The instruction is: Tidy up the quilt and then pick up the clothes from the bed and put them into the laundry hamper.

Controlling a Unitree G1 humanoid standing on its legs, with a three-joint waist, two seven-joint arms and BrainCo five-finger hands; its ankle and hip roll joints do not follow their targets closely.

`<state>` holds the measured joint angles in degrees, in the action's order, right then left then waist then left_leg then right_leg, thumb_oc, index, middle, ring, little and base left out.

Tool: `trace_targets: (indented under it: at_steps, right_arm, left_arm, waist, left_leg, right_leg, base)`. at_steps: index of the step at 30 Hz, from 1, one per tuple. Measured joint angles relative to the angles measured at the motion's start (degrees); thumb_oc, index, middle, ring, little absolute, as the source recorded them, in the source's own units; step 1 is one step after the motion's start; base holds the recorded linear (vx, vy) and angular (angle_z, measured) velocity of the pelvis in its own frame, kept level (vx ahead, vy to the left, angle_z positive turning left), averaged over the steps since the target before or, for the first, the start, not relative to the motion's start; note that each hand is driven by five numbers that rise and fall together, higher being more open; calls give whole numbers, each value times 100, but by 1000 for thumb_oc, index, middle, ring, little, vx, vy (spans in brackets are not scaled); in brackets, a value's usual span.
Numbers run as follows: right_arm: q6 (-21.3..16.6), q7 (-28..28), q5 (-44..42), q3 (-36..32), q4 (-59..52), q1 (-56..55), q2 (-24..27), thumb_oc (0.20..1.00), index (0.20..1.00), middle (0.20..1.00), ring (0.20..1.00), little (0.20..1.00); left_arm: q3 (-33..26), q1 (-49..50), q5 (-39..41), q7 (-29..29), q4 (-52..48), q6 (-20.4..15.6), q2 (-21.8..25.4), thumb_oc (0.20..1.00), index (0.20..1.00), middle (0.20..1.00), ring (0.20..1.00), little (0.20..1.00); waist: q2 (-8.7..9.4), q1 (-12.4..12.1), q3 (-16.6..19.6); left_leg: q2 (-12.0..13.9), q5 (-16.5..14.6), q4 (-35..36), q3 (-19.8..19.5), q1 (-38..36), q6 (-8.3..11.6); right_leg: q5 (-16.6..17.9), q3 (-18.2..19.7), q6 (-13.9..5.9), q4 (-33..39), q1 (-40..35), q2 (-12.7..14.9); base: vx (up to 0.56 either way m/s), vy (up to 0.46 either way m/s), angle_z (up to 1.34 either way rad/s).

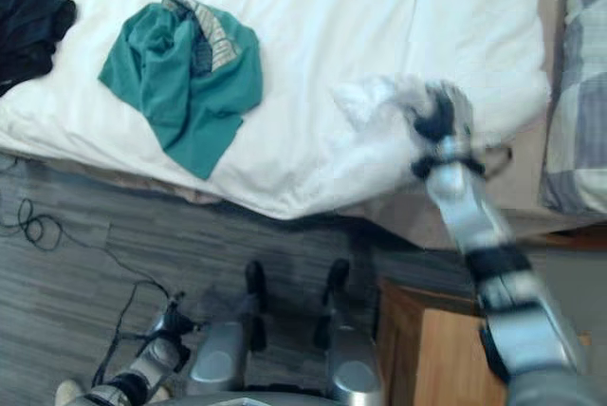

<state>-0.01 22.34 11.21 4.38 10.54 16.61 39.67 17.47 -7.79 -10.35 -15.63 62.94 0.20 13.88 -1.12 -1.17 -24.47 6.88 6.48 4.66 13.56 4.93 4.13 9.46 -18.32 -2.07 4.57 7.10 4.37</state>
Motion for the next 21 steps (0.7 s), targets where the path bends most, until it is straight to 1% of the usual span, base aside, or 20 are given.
trace_targets:
  at_steps: [1,2,3,4,5,6,7,8,9,12,13,14,15,16,18,19,21]
  right_arm:
    - [10,-24,-2,-130,-59,-348,-119,1000,1000,1000,1000,1000]
    - [35,-40,-23,-306,-75,-656,-244,1000,1000,1000,1000,1000]
    - [-15,-93,-94,-817,-229,-1228,-587,1000,1000,1000,1000,1000]
    - [-68,-92,-220,-903,-227,-1453,-697,1000,1000,1000,1000,1000]
    - [-39,-148,-504,-1089,-193,-1889,-916,1000,1000,1000,1000,1000]
    - [-78,-153,-633,-1201,-116,-2218,-1114,1000,1000,1000,1000,1000]
    - [-114,-149,-715,-1318,-70,-2314,-1289,1000,1000,1000,1000,1000]
    - [-108,-116,-803,-1370,9,-2518,-1430,1000,1000,1000,1000,1000]
    - [-86,-112,-1010,-1389,284,-2887,-1607,1000,1000,1000,1000,1000]
    - [64,-22,-1158,-1566,372,-3201,-1807,1000,1000,1000,1000,1000]
    - [104,81,-1156,-1633,284,-3208,-1810,1000,1000,1000,1000,1000]
    - [156,265,-1134,-1808,-55,-3188,-1797,1000,1000,1000,1000,1000]
    - [134,433,-1121,-1994,-628,-3117,-1778,843,843,843,843,843]
    - [36,548,-1109,-2013,-785,-3052,-1706,200,200,200,200,200]
    - [-24,714,-943,-1966,-987,-2602,-1501,200,200,200,200,200]
    - [-190,772,-841,-1929,-1029,-2295,-1391,200,200,200,200,200]
    - [-166,863,-734,-1552,-909,-1696,-1145,200,200,200,200,200]
  left_arm:
    - [-154,61,-7,1,15,35,48,1000,1000,1000,1000,1000]
    - [-194,74,-27,13,30,64,75,1000,1000,1000,1000,1000]
    - [-322,83,-170,41,64,110,95,1000,1000,1000,1000,1000]
    - [-315,74,-207,47,64,116,95,1000,1000,1000,1000,1000]
    - [-448,126,-222,78,80,143,90,1000,1000,1000,1000,1000]
    - [-475,117,-221,83,58,158,96,1000,1000,1000,1000,1000]
    - [-520,140,-221,94,75,157,85,1000,1000,1000,1000,1000]
    - [-546,149,-219,103,51,158,74,1000,1000,1000,1000,1000]
    - [-576,208,-215,161,47,163,44,1000,1000,1000,1000,1000]
    - [-662,356,-213,195,1,172,-53,1000,1000,1000,1000,1000]
    - [-658,434,-213,195,-10,169,-58,1000,1000,1000,1000,1000]
    - [-642,508,-216,194,0,174,-71,1000,1000,1000,1000,1000]
    - [-592,575,-218,191,9,171,-75,1000,1000,1000,1000,1000]
    - [-540,592,-219,191,16,169,-77,1000,1000,1000,1000,1000]
    - [-408,672,-222,194,104,169,-86,1000,1000,1000,1000,1000]
    - [-381,739,-227,196,138,170,-122,1000,1000,1000,1000,1000]
    - [-354,784,-275,196,245,160,-100,1000,1000,1000,1000,1000]
  waist:
    - [99,75,19]
    - [207,270,35]
    - [275,349,68]
    - [331,443,115]
    - [397,553,209]
    - [464,715,272]
    - [449,696,320]
    - [473,762,390]
    - [461,858,556]
    - [401,957,700]
    - [380,998,748]
    - [350,1070,832]
    - [327,1074,882]
    - [335,1069,935]
    - [358,975,1037]
    - [347,860,1092]
    - [341,800,1099]
  left_leg:
    - [-10,-13,5,33,-85,-15]
    - [-15,-62,6,84,-160,-7]
    - [-13,-126,27,152,-243,-12]
    - [-23,-158,24,187,-292,13]
    - [-21,-194,42,290,-330,-9]
    - [-40,-238,40,358,-415,17]
    - [-32,-226,41,377,-405,-3]
    - [-36,-259,42,415,-437,18]
    - [-39,-284,42,494,-495,-3]
    - [-42,-319,43,615,-612,-3]
    - [-42,-326,44,643,-611,-9]
    - [-47,-329,44,650,-617,-10]
    - [-48,-326,44,653,-623,-14]
    - [-44,-316,43,649,-619,-15]
    - [-26,-306,42,628,-610,-20]
    - [-14,-266,44,605,-587,-41]
    - [-8,-267,44,602,-592,-40]
  right_leg:
    - [-9,40,-13,1,-61,17]
    - [-16,149,-24,2,-81,15]
    - [-24,226,-62,2,-125,15]
    - [-48,296,-97,3,-138,14]
    - [-43,360,-110,3,-172,25]
    - [-36,470,-125,3,-168,25]
    - [-30,485,-132,3,-168,24]
    - [-28,526,-137,3,-160,20]
    - [-20,602,-148,3,-171,16]
    - [-5,687,-172,3,-239,19]
    - [4,733,-185,3,-239,19]
    - [10,769,-195,4,-237,21]
    - [17,777,-205,4,-237,19]
    - [20,781,-206,4,-229,11]
    - [20,773,-207,4,-226,-4]
    - [24,750,-212,4,-230,-8]
    - [25,756,-214,4,-234,-11]
  base:
    - [40,44,-22]
    - [71,84,-41]
    - [39,67,-37]
    - [104,141,-43]
    - [76,104,-38]
    - [76,103,-34]
    - [47,71,-22]
    - [33,65,-26]
    - [70,96,-23]
    - [48,71,-23]
    - [18,30,-16]
    - [26,30,-13]
    - [5,-1,-5]
    - [0,0,0]
    - [-2,-29,6]
    - [19,-47,4]
    - [2,-21,2]
